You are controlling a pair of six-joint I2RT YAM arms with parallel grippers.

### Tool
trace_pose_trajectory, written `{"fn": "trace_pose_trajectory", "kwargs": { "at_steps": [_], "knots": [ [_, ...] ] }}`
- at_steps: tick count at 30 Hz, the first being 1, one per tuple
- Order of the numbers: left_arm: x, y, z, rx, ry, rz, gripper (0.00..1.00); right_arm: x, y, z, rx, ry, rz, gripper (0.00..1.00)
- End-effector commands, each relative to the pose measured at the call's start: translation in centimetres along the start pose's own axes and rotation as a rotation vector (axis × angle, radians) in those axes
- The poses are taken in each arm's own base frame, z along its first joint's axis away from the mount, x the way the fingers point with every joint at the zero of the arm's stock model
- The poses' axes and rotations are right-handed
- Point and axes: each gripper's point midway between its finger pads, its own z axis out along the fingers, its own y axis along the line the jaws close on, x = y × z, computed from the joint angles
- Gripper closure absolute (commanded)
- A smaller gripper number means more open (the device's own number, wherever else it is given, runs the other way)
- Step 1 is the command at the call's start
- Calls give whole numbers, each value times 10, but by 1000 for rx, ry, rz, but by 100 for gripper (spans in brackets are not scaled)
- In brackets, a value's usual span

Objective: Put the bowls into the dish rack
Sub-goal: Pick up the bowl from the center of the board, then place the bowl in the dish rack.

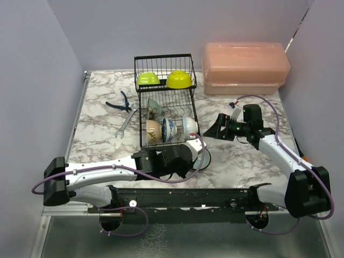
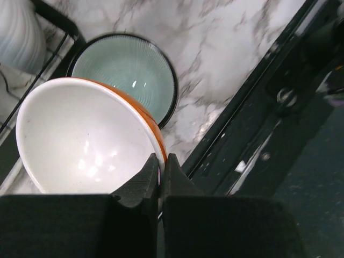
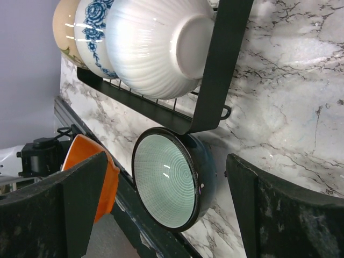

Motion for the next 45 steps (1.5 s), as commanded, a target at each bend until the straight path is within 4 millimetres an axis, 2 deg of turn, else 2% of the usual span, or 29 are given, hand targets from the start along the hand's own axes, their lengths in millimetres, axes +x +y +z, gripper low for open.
{"fn": "trace_pose_trajectory", "kwargs": {
  "at_steps": [1, 5, 10, 15, 22, 28, 36, 41, 45],
  "knots": [
    [-60, -23, -14, 193, -225, -159, 100, -8, 16, -8, -48, -14, -45, 4],
    [-94, -15, -25, 311, -352, -272, 100, -9, 21, -10, -74, -16, -64, 2],
    [-126, 11, -44, 437, -518, -406, 100, -13, 27, -14, -80, -23, -88, 0],
    [-144, 36, -61, 513, -662, -501, 100, -21, 37, -20, -87, -41, -115, 0],
    [-158, 70, -79, 571, -812, -538, 100, -28, 49, -24, -123, -41, -117, 0],
    [-165, 100, -80, 571, -890, -567, 100, -32, 55, -20, -143, -42, -116, 0],
    [-163, 147, -61, 511, -920, -670, 100, -36, 54, -15, -141, -32, -121, 0],
    [-162, 167, -48, 506, -930, -706, 100, -42, 53, -10, -138, -38, -128, 0],
    [-163, 174, -42, 511, -951, -697, 100, -45, 53, -4, -138, -29, -140, 0]
  ]
}}
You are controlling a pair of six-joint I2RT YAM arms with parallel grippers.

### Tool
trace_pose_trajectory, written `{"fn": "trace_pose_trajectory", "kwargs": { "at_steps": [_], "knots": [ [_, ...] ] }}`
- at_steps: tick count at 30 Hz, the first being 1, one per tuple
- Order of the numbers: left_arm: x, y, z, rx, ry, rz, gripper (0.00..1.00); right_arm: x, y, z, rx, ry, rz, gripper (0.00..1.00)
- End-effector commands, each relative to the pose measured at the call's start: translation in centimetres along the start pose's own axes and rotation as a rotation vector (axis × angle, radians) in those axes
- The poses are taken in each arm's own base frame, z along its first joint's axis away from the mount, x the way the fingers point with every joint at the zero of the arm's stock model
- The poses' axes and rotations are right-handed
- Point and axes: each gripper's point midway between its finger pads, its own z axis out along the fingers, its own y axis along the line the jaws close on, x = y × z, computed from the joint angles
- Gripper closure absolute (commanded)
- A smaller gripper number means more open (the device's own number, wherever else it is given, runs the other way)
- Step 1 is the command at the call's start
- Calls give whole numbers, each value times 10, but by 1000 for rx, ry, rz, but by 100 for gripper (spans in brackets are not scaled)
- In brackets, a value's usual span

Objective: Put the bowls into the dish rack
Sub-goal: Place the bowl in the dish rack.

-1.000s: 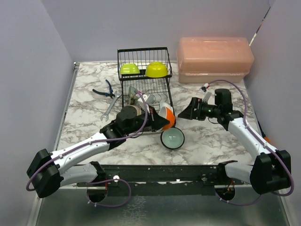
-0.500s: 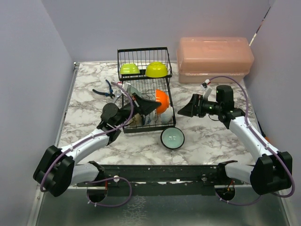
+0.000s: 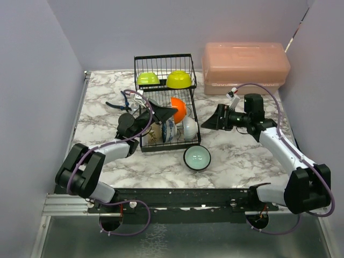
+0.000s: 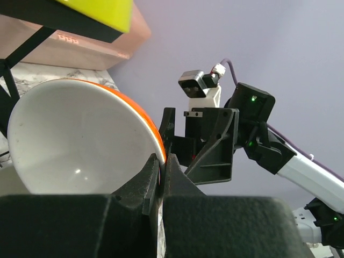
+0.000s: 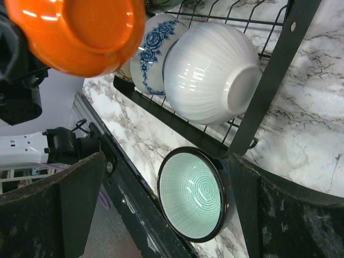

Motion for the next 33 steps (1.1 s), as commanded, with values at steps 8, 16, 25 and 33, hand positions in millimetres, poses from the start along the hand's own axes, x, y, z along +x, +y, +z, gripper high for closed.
{"fn": "trace_pose_trajectory", "kwargs": {
  "at_steps": [8, 16, 25, 33],
  "knots": [
    [-17, -5, 15, 132, -73, 67, 100, -12, 7, 19, -21, 14, -61, 0],
    [-25, 11, 19, 153, -113, 79, 100, -18, 11, 30, 3, -1, -128, 0],
    [-33, 45, 20, 103, -120, 63, 100, -30, 28, 55, 16, -8, -240, 0],
    [-37, 72, 17, 52, -119, 29, 100, -43, 32, 71, 37, -32, -290, 0]
  ]
}}
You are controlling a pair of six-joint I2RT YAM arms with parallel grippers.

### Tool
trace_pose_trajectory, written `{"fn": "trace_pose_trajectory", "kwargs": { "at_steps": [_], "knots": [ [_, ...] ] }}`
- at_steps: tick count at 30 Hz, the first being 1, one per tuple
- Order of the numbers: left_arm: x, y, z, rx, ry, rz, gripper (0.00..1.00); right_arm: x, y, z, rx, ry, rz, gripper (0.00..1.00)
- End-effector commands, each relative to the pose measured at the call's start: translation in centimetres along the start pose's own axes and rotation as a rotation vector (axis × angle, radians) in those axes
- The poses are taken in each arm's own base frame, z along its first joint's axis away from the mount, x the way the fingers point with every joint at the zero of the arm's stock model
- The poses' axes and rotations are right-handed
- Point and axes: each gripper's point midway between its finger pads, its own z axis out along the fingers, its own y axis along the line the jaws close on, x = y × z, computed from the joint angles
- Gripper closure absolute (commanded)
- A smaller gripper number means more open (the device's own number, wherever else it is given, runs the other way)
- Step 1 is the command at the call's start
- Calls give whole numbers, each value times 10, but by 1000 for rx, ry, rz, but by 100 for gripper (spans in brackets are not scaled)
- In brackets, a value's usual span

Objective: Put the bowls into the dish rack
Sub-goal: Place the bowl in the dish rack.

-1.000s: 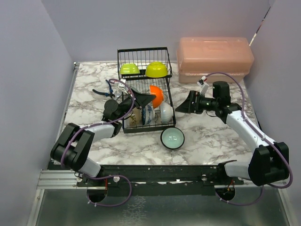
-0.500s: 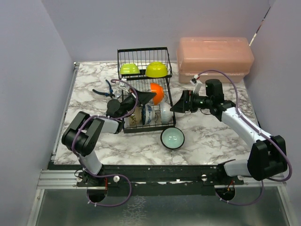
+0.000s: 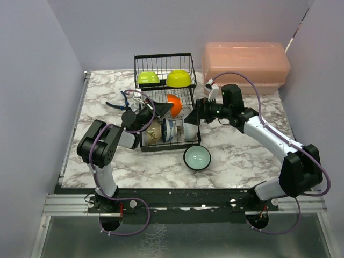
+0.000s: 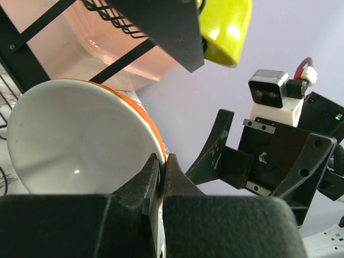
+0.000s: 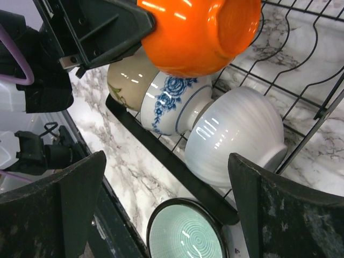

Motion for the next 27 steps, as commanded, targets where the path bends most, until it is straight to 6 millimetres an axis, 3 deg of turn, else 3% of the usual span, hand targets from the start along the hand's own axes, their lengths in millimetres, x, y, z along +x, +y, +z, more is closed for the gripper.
{"fn": "trace_pose_trajectory", "kwargs": {
  "at_steps": [1, 14, 19, 27],
  "knots": [
    [-17, -14, 2, 81, -37, 43, 100, -20, -4, 10, 42, -49, -62, 0],
    [-12, 18, 4, -37, 8, 95, 100, -24, 0, 37, 45, -128, -119, 3],
    [-14, 24, 6, -60, 0, 87, 100, -24, -4, 50, 60, -170, -136, 8],
    [-16, 29, 9, -83, -19, -1, 100, -21, -9, 75, 161, -225, -264, 6]
  ]
}}
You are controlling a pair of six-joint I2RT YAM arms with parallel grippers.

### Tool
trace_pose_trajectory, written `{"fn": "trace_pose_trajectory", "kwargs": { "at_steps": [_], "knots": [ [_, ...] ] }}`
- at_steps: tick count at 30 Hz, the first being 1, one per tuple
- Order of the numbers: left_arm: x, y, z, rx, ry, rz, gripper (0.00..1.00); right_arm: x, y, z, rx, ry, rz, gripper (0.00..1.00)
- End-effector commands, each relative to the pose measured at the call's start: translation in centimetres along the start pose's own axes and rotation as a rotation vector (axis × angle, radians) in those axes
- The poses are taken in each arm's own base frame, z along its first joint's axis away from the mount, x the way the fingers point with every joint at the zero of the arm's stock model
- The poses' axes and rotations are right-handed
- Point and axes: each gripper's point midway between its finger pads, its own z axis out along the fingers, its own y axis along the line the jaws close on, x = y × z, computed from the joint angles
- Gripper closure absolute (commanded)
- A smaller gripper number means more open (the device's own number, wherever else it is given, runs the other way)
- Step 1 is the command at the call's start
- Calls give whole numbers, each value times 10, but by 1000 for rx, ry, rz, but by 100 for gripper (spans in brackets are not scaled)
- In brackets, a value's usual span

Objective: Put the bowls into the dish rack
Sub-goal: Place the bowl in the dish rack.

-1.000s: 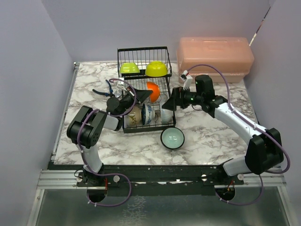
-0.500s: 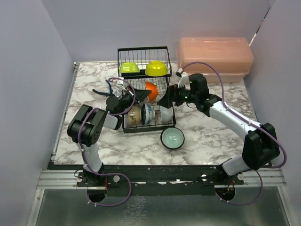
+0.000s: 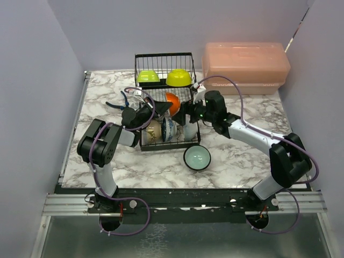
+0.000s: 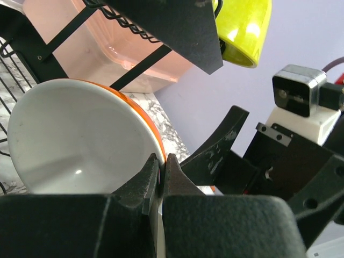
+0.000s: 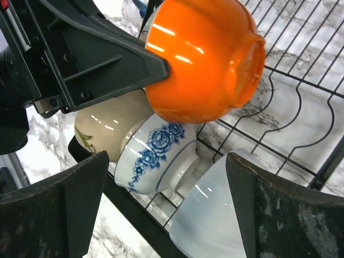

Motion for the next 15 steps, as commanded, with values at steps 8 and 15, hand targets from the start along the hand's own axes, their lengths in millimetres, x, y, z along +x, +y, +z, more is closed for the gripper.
{"fn": "trace_pose_trajectory", "kwargs": {
  "at_steps": [8, 15],
  "knots": [
    [-12, 5, 9, -32, -27, -139, 100, -14, -26, 27, 317, -128, -227, 3],
    [-11, 0, 10, -15, -10, -158, 100, -20, -31, 41, 347, -148, -295, 1]
  ]
}}
